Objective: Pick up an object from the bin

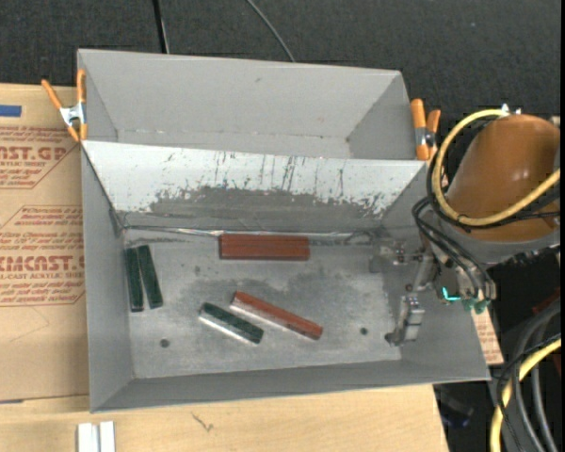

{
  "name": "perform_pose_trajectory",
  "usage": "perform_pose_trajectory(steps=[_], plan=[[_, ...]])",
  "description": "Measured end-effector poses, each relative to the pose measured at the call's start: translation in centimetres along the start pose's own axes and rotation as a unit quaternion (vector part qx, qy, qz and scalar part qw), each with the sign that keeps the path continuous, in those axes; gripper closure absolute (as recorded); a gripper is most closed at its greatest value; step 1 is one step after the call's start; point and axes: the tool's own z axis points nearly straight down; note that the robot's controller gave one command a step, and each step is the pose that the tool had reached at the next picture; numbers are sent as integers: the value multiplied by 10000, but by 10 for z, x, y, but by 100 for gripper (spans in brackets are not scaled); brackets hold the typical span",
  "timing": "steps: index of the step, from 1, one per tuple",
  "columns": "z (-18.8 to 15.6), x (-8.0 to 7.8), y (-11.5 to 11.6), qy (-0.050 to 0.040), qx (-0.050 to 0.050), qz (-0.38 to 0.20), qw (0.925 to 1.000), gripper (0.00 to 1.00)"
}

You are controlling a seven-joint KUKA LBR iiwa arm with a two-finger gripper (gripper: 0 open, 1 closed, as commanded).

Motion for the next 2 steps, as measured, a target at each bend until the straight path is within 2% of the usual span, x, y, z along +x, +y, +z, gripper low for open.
perform_pose_trajectory(steps=[1,2], plan=[[-4,-2,0,-41,5,-5,10000,0],[48,-25,28,-80,11,-67,9999,0]])
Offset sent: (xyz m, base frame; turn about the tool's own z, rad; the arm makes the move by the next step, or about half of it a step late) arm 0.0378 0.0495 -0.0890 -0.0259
